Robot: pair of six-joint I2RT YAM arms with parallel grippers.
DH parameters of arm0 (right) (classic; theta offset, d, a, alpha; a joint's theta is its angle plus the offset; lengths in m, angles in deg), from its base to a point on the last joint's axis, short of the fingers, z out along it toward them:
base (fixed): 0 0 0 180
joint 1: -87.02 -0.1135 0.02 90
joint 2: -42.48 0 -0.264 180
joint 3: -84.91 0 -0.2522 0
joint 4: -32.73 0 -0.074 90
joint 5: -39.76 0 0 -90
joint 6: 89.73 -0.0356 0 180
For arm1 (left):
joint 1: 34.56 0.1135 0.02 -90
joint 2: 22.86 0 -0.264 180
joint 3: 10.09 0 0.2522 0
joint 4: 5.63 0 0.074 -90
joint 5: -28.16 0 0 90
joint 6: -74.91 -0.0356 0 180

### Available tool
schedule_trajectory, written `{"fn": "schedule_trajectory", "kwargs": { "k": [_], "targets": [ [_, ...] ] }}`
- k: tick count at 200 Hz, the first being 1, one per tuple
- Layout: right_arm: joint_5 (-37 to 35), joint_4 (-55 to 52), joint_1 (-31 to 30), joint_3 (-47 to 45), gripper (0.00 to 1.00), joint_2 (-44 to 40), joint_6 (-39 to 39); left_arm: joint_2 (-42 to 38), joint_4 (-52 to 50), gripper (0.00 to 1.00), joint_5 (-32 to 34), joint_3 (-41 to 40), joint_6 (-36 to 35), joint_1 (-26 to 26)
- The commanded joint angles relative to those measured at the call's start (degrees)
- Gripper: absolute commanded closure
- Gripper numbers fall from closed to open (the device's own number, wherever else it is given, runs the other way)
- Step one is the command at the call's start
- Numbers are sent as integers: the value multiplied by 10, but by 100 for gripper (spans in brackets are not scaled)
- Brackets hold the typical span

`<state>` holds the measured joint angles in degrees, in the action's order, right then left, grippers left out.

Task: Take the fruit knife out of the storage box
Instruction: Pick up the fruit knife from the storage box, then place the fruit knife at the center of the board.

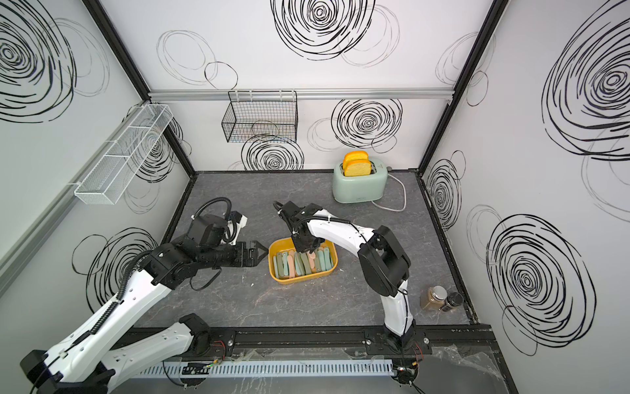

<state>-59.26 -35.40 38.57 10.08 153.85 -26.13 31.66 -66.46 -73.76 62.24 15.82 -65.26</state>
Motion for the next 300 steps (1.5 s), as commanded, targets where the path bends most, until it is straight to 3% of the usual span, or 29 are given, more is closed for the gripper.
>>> {"fn": "schedule_trajectory", "kwargs": {
  "k": [1, 51, 121, 184, 300],
  "targets": [
    [6, -31, 14, 32, 82, -34, -13, 8, 7, 2, -13, 24, -18, 13],
    [12, -47, 68, 90, 81, -18, -3, 34, 24, 2, -25, 37, -24, 25],
    [27, -27, 159, 163, 81, 91, 23, 76, 66, 2, -38, 44, -16, 27],
    [0, -62, 183, 309, 81, 224, 42, 115, 81, 2, -47, 56, -23, 27],
    [3, -44, 202, 334, 80, 306, 53, 136, 96, 2, -54, 49, -20, 27]
  ]
}}
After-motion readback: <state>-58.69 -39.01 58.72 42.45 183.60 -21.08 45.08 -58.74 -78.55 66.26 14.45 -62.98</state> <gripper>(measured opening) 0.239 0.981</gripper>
